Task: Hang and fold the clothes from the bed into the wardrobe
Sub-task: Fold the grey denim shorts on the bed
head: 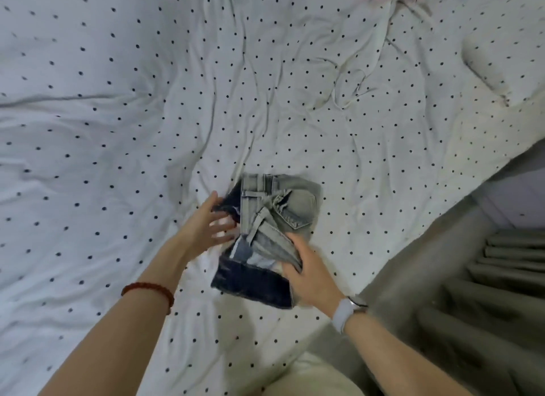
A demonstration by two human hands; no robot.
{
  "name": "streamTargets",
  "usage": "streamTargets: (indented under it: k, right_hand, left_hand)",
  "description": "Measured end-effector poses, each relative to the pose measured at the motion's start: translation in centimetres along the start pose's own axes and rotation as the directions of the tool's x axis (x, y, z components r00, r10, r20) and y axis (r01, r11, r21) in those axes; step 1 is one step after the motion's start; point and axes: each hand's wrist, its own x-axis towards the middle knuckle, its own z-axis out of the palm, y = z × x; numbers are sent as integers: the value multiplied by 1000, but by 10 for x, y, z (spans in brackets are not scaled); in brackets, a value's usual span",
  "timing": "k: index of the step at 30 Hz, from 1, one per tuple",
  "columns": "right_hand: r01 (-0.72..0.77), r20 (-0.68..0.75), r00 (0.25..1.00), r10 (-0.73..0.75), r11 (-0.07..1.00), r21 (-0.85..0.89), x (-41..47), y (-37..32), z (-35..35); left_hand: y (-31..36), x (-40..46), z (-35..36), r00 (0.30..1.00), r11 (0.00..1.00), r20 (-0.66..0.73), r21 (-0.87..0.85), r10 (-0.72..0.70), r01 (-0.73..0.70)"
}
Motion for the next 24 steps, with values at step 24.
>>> streamTargets:
  k: [24]
  right_hand:
    - [-399, -465, 753, 466, 885, 240, -10, 61, -33]
  left_hand:
    - [47, 74, 40, 882, 39, 405, 904, 242, -426]
